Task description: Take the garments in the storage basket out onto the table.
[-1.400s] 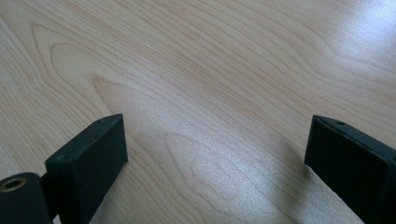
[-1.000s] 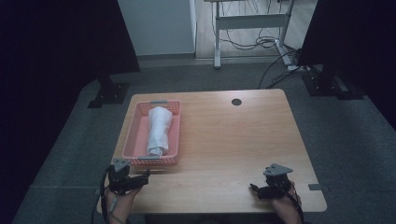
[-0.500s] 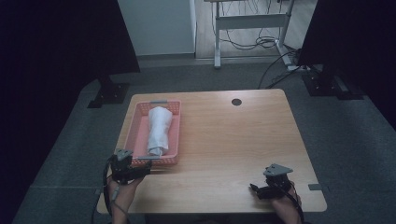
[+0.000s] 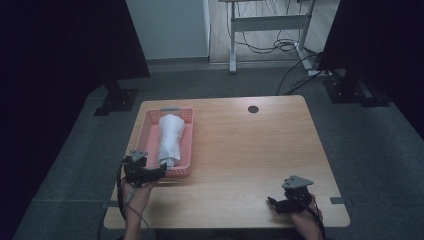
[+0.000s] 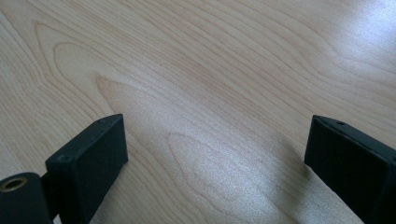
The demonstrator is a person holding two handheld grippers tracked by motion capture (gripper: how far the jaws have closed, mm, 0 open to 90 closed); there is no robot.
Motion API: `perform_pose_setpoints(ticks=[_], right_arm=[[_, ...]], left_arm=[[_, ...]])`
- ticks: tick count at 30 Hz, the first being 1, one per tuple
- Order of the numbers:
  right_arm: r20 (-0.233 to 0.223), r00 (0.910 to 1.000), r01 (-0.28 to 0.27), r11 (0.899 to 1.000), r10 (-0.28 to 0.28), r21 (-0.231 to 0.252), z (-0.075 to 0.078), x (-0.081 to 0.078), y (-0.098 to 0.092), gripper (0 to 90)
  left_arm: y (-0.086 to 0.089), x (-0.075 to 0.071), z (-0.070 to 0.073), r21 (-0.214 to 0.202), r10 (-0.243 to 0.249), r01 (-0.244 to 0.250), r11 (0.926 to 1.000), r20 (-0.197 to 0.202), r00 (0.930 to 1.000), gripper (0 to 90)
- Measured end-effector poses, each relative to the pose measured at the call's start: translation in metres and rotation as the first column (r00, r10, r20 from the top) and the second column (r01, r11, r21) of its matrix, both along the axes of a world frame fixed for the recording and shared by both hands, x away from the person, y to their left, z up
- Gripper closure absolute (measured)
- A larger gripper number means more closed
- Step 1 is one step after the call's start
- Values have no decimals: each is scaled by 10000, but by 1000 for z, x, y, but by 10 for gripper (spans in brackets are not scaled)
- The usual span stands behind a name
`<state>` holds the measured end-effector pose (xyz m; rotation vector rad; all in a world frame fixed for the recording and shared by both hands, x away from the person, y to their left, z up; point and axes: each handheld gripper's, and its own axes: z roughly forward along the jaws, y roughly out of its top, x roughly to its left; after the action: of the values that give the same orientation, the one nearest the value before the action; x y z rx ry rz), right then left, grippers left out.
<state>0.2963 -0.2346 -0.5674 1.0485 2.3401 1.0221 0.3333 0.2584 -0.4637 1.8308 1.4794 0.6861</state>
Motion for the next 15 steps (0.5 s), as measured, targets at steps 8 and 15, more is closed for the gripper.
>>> perform_pose_setpoints(ticks=[8, 15], right_arm=[[-3, 10000, -15, 10000, 15, 2, 0, 0, 0, 53], [-9, 10000, -17, 10000, 17, 3, 0, 0, 0, 53]], left_arm=[[-2, 12, 1, 92, 15, -15, 10000, 7, 10000, 76], [-2, 21, 3, -31, 10, -10, 10000, 25, 10000, 76]])
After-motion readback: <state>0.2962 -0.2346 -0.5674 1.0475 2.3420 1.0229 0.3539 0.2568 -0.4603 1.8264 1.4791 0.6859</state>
